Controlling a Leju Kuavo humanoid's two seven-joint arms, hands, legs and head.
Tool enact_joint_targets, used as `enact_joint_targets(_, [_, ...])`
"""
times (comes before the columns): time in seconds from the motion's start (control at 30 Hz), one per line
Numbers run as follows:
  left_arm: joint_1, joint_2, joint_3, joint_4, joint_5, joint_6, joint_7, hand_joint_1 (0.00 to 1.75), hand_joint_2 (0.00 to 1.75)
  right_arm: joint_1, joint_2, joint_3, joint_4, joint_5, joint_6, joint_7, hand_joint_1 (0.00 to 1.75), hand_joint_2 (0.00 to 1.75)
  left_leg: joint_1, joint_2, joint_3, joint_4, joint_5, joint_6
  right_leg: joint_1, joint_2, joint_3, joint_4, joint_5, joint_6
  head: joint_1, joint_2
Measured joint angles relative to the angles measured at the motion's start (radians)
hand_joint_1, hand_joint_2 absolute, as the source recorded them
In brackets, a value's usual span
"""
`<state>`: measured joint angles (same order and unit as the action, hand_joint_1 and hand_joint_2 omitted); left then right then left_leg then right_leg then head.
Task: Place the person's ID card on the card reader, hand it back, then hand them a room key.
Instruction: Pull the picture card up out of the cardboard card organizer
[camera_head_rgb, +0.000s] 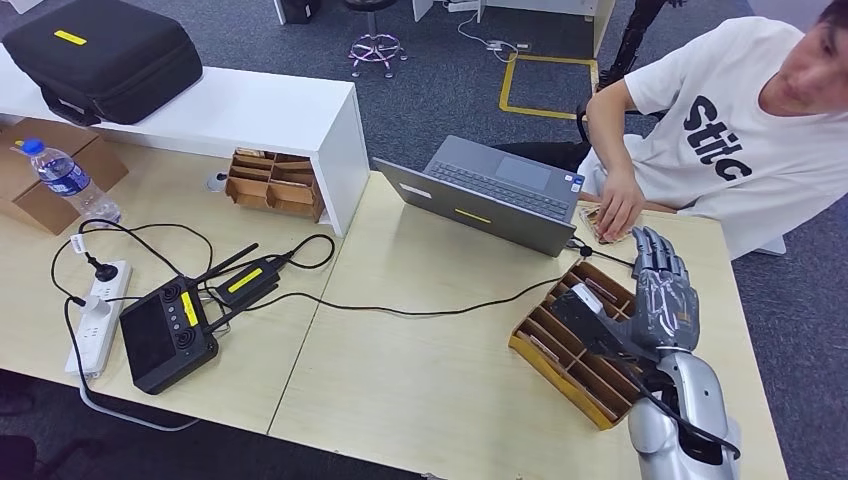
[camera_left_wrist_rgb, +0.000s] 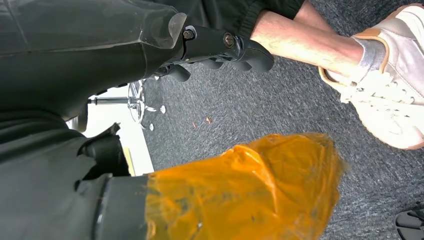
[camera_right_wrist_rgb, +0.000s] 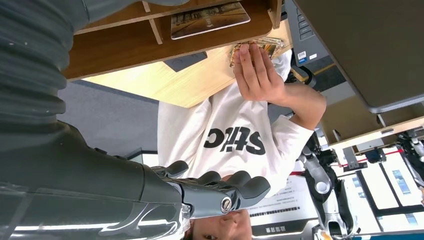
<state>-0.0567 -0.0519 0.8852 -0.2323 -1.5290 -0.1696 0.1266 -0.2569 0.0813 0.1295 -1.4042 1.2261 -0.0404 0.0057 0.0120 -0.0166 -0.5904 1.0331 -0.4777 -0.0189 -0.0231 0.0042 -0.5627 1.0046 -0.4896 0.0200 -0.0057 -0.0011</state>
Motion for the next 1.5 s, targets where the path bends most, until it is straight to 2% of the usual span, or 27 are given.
enact_joint_targets(0.27, [0.0, 0.0, -0.002, 0.0, 0.0, 0.0, -0.001, 0.0, 0.0, -0.003, 0.001, -0.002, 0.004, 0.003, 0.012, 0.011, 0.0, 1.75, 0.0, 0.0, 0.0, 0.0, 0.0, 0.0, 0.0, 0.0, 0.0, 0.0, 0.0, 0.0, 0.0, 0.0])
enact_joint_targets(0.67, [-0.001, 0.0, -0.031, 0.0, 0.0, 0.0, -0.004, 0.0, 0.0, -0.069, 0.023, -0.06, 0.16, 0.02, 0.01, 0.022, 0.0, 1.75, 0.0, 0.0, 0.0, 0.0, 0.0, 0.0, 0.0, 0.0, 0.0, 0.0, 0.0, 0.0, 0.0, 0.0])
enact_joint_targets(1.5, [-0.001, 0.0, -0.039, 0.0, 0.0, 0.0, -0.004, 0.0, 0.0, -0.078, 0.031, -0.07, 0.205, 0.02, 0.007, 0.021, 0.0, 1.75, 0.0, 0.0, 0.0, 0.0, 0.0, 0.0, 0.0, 0.0, 0.0, 0.0, 0.0, 0.0, 0.0, 0.0])
